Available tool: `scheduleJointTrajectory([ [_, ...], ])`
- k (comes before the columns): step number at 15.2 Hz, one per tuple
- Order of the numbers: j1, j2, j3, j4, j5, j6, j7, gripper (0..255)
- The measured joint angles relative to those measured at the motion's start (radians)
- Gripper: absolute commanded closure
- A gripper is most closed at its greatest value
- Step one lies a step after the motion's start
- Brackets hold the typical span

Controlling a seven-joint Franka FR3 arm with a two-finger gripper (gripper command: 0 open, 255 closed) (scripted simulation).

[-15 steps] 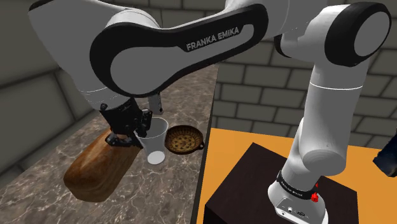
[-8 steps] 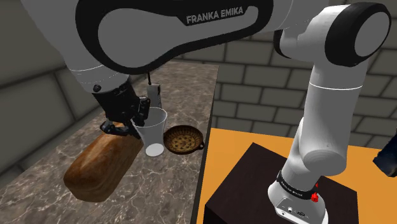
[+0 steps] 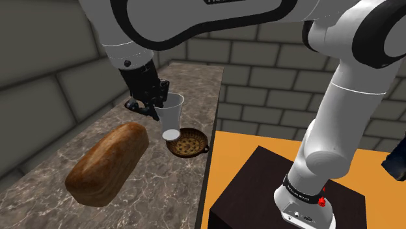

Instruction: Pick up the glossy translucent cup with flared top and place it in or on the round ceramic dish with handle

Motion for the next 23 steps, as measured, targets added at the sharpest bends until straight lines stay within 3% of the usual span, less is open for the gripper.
scheduleJointTrajectory([
  [8,-0.09,-0.166,-0.112,-0.121,0.061,0.028,-0.214,255],
  [23,-0.09,-0.183,-0.119,-0.322,0.066,0.214,-0.196,255],
])
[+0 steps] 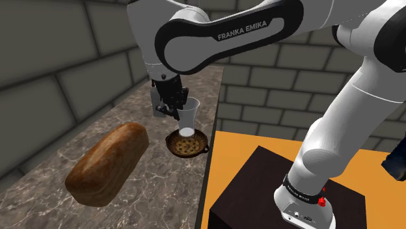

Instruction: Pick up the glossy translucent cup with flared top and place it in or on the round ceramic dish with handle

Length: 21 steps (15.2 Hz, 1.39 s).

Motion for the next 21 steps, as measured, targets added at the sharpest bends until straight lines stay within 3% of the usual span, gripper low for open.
scheduleJointTrajectory([
  [6,0.002,0.01,0.004,-0.067,-0.006,0.073,0.02,255],
  [12,0.001,0.011,0.004,-0.073,-0.007,0.08,0.021,255],
  [13,0.001,0.011,0.004,-0.073,-0.007,0.08,0.021,0],
  [19,0.001,0.011,0.004,-0.073,-0.007,0.08,0.021,0],
  [21,0.003,0.016,0.008,-0.028,-0.007,0.04,0.021,0],
])
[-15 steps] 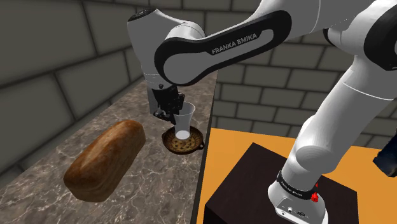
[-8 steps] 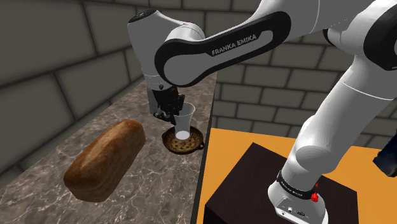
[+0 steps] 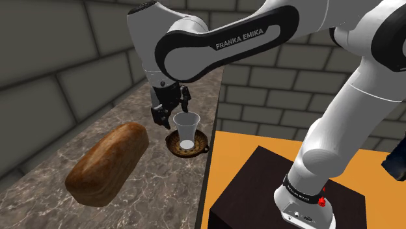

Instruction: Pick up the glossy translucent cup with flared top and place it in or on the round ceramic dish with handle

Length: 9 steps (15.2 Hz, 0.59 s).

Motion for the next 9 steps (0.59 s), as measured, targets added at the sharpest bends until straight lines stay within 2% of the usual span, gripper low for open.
scheduleJointTrajectory([
  [3,0.003,0.007,0.007,0.081,0.0,-0.076,-0.001,0],
  [9,0.005,0.002,0.008,0.086,0.004,-0.087,-0.001,0],
])
